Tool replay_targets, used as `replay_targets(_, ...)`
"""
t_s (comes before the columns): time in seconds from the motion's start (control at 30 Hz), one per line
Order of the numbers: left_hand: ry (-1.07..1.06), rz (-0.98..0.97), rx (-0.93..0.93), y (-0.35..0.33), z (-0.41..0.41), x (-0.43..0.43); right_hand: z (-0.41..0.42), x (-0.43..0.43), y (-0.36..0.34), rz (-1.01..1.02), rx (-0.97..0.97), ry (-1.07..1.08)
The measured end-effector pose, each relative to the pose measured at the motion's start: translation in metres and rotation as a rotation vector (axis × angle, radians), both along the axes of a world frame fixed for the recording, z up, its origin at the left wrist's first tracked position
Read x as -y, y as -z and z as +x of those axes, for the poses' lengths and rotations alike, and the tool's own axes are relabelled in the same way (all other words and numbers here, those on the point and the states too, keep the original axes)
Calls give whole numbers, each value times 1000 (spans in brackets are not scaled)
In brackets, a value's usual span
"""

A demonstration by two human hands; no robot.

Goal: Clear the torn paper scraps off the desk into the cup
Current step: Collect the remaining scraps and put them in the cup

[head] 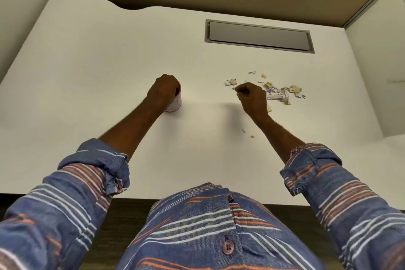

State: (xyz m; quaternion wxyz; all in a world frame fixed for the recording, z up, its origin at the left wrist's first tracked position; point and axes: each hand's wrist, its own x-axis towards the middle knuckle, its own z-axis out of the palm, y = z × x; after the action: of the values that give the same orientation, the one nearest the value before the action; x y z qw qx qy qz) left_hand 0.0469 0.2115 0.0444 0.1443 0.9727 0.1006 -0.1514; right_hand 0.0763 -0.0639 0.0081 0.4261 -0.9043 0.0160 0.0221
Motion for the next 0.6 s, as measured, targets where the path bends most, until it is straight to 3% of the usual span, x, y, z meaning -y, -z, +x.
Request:
replay_targets(0.2,38,51,-71,-1,5,-1,-9,74,27,-280,37,-61)
replay_targets(0.33,93,24,-35,-7,8,-6,-28,90,35,-280,53,-93)
replay_targets(0.6,67,53,25,-12,10,-11,-94,75,62,-387,105,-540)
